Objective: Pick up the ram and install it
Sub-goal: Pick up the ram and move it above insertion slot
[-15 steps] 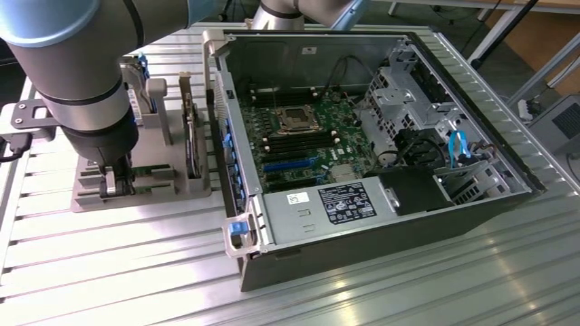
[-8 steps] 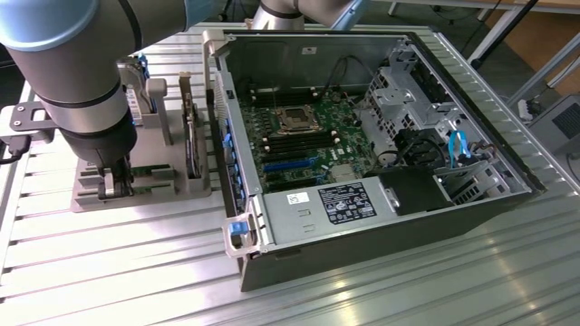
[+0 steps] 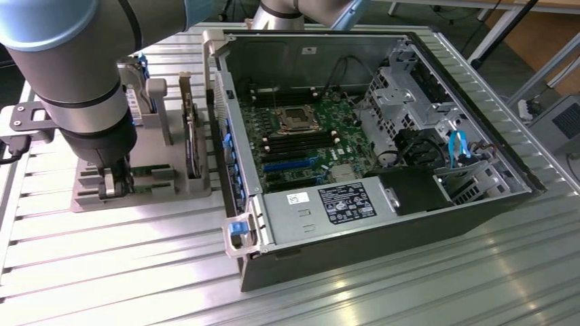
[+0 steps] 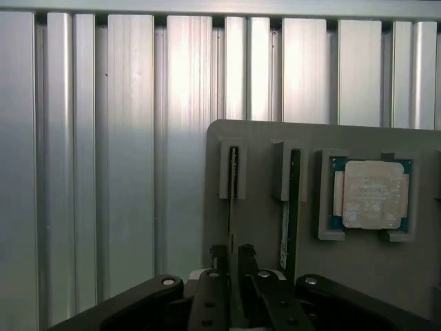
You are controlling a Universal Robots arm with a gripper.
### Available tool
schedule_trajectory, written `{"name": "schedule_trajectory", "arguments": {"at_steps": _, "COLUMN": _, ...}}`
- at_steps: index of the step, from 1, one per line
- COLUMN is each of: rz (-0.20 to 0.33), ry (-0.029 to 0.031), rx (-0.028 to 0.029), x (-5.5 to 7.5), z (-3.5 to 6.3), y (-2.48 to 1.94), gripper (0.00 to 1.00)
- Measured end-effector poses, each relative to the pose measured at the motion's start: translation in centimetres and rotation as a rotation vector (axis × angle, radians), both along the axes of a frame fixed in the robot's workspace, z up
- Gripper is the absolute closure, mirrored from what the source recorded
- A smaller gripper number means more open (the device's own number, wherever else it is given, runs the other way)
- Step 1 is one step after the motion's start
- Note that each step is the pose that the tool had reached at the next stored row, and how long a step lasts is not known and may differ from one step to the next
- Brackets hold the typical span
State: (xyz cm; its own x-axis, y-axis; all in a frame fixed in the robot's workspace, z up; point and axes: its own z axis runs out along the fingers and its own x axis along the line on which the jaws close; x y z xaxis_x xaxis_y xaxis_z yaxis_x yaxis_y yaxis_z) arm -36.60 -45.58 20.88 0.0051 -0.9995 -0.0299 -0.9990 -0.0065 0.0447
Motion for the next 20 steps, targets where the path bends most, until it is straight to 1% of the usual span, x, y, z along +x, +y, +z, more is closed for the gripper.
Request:
{"name": "schedule_trajectory", "arguments": {"at_steps": 1, "rz": 0.0, "ry": 0.0, "rx": 0.0, "x": 0.0, "z": 0.0, "y": 0.0, "gripper": 0.85}}
{"name": "schedule_trajectory", "arguments": {"at_steps": 2, "rz": 0.0, "ry": 0.0001, "rx": 0.0, "x": 0.0, "z": 0.0, "y": 0.0, "gripper": 0.88}}
{"name": "schedule_trajectory", "arguments": {"at_steps": 20, "rz": 0.0, "ry": 0.0, "rx": 0.0001, "x": 0.02, "z": 0.0, "y": 0.0, "gripper": 0.88}}
